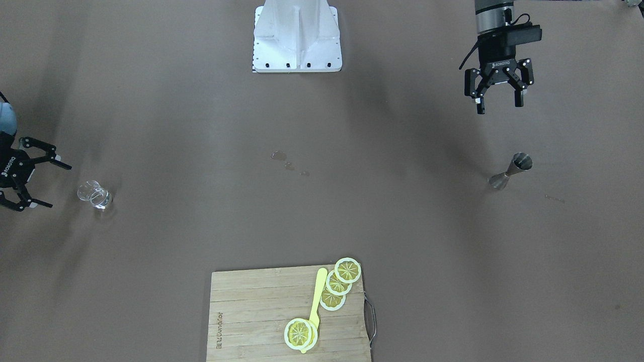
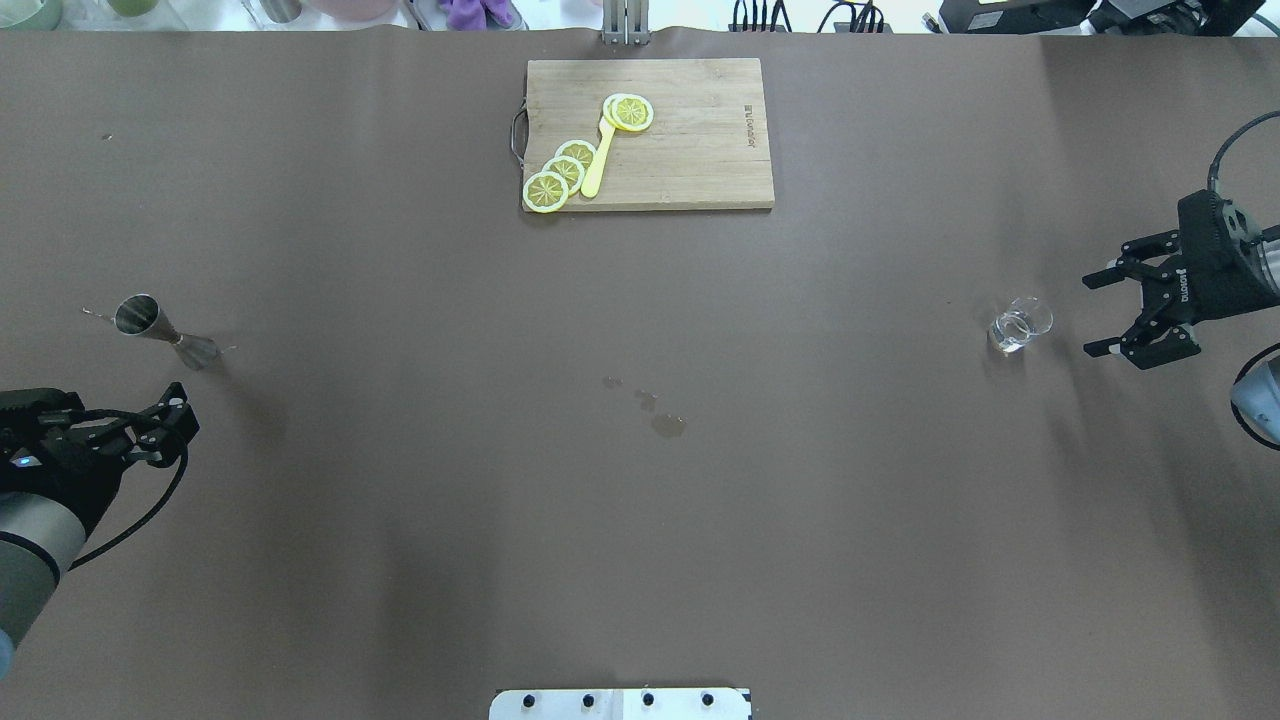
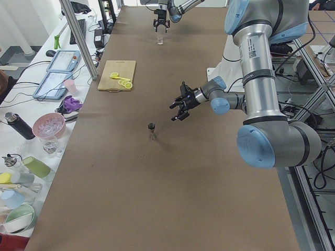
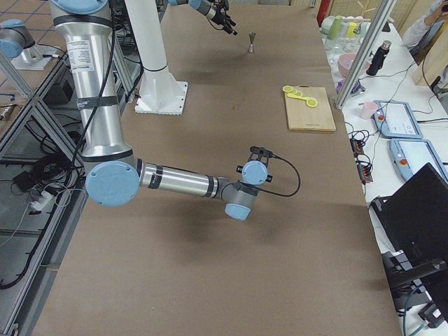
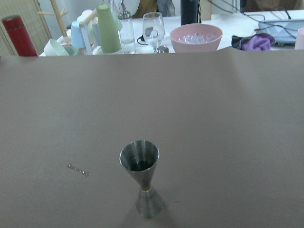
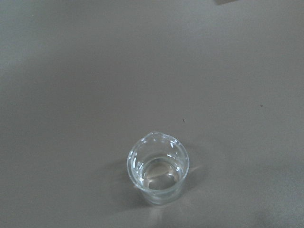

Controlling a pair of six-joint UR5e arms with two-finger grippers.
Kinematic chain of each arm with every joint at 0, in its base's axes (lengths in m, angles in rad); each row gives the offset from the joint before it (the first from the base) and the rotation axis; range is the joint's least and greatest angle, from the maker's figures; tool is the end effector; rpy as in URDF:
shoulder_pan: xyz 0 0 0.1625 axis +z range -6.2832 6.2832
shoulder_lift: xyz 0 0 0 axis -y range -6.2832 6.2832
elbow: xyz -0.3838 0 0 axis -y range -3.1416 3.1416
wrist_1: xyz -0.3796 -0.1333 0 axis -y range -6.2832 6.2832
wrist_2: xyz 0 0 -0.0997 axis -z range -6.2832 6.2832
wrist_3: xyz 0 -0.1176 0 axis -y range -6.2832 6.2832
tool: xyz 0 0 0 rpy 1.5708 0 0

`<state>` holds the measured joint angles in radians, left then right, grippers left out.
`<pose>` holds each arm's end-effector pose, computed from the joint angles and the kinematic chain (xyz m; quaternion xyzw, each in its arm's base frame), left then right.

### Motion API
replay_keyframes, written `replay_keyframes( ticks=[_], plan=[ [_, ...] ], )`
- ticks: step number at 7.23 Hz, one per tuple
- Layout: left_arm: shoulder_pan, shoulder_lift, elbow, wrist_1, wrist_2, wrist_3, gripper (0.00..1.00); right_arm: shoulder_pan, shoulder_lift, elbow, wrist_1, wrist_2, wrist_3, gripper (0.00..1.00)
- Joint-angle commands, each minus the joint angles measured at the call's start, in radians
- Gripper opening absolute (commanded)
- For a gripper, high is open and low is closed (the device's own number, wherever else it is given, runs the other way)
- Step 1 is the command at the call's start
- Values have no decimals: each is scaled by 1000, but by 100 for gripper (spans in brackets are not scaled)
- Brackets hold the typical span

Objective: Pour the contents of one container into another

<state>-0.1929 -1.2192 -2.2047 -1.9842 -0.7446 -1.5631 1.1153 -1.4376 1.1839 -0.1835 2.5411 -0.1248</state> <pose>0.3112 -0.2847 0.4143 0.4068 0.2728 -0.2159 0.8447 -0.1965 -0.4837 0.5760 0.4037 -0.4662 -0.4534 0.6434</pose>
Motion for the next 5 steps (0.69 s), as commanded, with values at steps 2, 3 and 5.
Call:
replay_keyframes(
  ticks=[2, 3, 5],
  plan=[
    [4, -28, 84, -50, 105, -38, 98, -21, 3, 2, 1, -42, 46, 98],
    [19, -28, 120, -50, 111, -163, 98, -38, 6, 8, 1, -60, 69, 98],
    [44, -31, 180, -39, 196, -253, 98, -55, 9, 10, 19, -70, 88, 98]
  ],
)
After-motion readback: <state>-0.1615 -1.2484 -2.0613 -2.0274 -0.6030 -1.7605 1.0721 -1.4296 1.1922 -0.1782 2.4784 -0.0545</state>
